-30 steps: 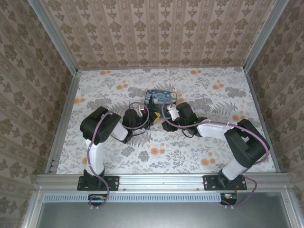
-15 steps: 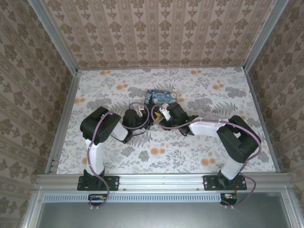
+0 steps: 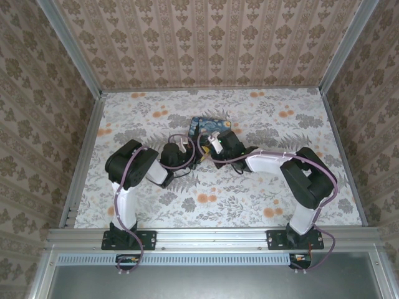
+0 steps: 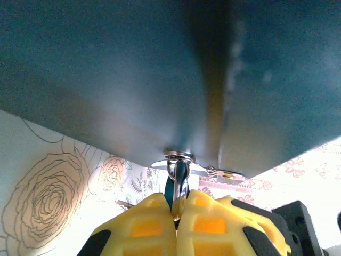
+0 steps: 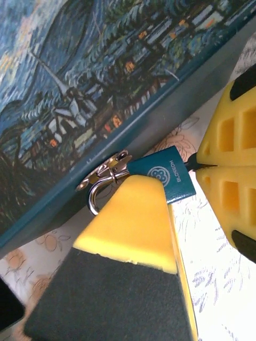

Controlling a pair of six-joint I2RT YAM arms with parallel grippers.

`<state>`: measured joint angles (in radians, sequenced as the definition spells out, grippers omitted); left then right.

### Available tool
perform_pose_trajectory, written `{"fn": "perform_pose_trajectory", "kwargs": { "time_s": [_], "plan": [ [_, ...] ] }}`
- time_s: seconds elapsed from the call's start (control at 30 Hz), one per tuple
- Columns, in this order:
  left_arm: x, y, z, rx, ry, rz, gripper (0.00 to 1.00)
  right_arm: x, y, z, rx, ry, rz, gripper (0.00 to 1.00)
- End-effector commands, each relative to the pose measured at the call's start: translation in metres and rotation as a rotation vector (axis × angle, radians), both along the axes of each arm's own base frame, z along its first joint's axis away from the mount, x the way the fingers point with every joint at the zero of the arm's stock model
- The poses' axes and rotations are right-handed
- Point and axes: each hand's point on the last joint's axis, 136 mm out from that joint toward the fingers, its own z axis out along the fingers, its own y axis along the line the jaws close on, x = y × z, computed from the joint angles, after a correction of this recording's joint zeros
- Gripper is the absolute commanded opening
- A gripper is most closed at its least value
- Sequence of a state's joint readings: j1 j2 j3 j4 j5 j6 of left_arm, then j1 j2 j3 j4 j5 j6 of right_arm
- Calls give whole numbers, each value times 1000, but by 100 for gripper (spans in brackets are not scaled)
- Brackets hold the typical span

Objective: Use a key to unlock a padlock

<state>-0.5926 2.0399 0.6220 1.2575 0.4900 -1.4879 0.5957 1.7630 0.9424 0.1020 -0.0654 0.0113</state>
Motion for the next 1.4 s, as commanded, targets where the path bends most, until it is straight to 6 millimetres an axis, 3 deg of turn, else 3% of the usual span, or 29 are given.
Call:
{"fn": "perform_pose_trajectory", "kwargs": {
  "time_s": [0.0, 0.1, 0.17, 0.23, 0.4, 0.57, 0.73, 1.0, 1.13, 1.37],
  "plan": [
    [-3, -5, 6, -20, -28, -31, 0, -8, 27, 32, 345, 126, 64, 0],
    [-3, -5, 4, -16, -27, -30, 0, -8, 23, 39, 459, 163, 29, 30],
    [-3, -4, 3, -13, -27, -32, 0, -6, 18, 40, 495, 168, -7, 40],
    [-3, -4, 2, -10, -28, -33, 0, -5, 15, 40, 522, 177, -33, 44],
    [-7, -3, -2, 2, -32, -48, 1, 5, 10, 33, 571, 194, -103, 47],
    [-13, 0, -5, 18, -39, -60, 22, 23, -1, 32, 629, 193, -182, 48],
    [-17, 4, 6, 21, -77, -64, 40, 38, -4, 30, 653, 207, -211, 48],
    [-14, 10, 28, 26, -125, -57, 50, 60, -9, 32, 698, 206, -252, 49],
    [-8, 12, 44, 29, -151, -56, 51, 54, -12, 35, 707, 209, -236, 49],
    [8, 23, 72, 65, -202, -42, 53, 26, -24, 22, 660, 216, -230, 49]
  ]
}}
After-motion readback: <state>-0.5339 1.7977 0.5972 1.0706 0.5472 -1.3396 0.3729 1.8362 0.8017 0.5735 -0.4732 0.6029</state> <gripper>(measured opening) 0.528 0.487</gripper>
